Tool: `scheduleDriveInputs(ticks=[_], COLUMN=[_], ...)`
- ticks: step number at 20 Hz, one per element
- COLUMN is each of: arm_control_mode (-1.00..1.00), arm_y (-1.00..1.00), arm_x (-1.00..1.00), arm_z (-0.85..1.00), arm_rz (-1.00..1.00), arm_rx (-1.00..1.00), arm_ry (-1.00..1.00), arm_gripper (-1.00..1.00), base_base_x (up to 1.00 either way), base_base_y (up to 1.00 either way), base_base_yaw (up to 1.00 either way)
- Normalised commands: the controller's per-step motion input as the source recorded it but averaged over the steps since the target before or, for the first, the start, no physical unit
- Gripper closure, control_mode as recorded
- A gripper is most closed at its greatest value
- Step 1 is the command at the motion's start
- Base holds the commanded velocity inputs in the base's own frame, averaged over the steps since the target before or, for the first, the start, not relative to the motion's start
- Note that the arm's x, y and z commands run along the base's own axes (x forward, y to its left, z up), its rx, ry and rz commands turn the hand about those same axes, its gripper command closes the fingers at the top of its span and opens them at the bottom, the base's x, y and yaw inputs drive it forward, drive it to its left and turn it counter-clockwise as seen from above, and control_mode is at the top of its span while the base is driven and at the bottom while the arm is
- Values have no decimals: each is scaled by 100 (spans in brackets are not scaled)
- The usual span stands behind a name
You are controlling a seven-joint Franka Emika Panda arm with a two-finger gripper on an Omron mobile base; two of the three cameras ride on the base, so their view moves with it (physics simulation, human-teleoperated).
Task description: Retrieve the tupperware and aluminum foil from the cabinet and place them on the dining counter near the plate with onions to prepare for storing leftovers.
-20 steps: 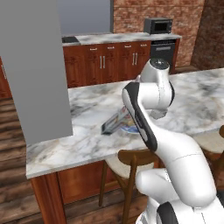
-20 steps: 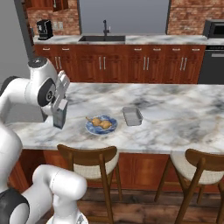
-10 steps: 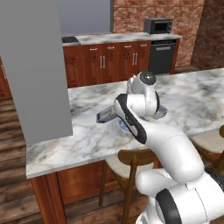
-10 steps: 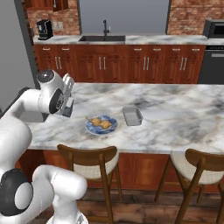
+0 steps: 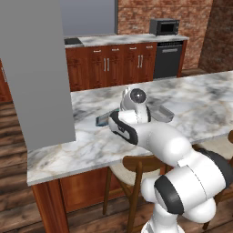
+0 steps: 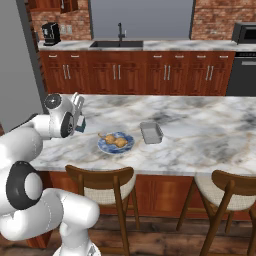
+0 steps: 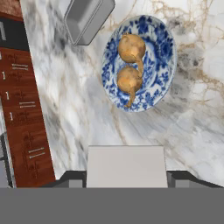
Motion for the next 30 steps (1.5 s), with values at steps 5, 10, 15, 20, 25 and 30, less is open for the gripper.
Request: scheduleDriveInputs(ticks=[5, 10, 15, 20, 25, 30], arm_control_mode=[-100, -100, -100, -100, -100, -100], arm_y=[24, 0, -1, 0, -16, -12], arm_x=[13, 1, 11, 0, -27, -56], arm_z=[-24, -18, -61, -67, -52, -43], arm_rz=[-12, -14, -10, -6, -6, -7], arm_rx=[-5, -8, -3, -5, -1, -1], arm_ry=[18, 35, 15, 9, 7, 3], arm_gripper=[100, 100, -100, -100, -100, -100], base_base_x=[0, 0, 0, 0, 0, 0], base_base_y=[0, 0, 0, 0, 0, 0], base_base_yaw=[0, 0, 0, 0, 0, 0])
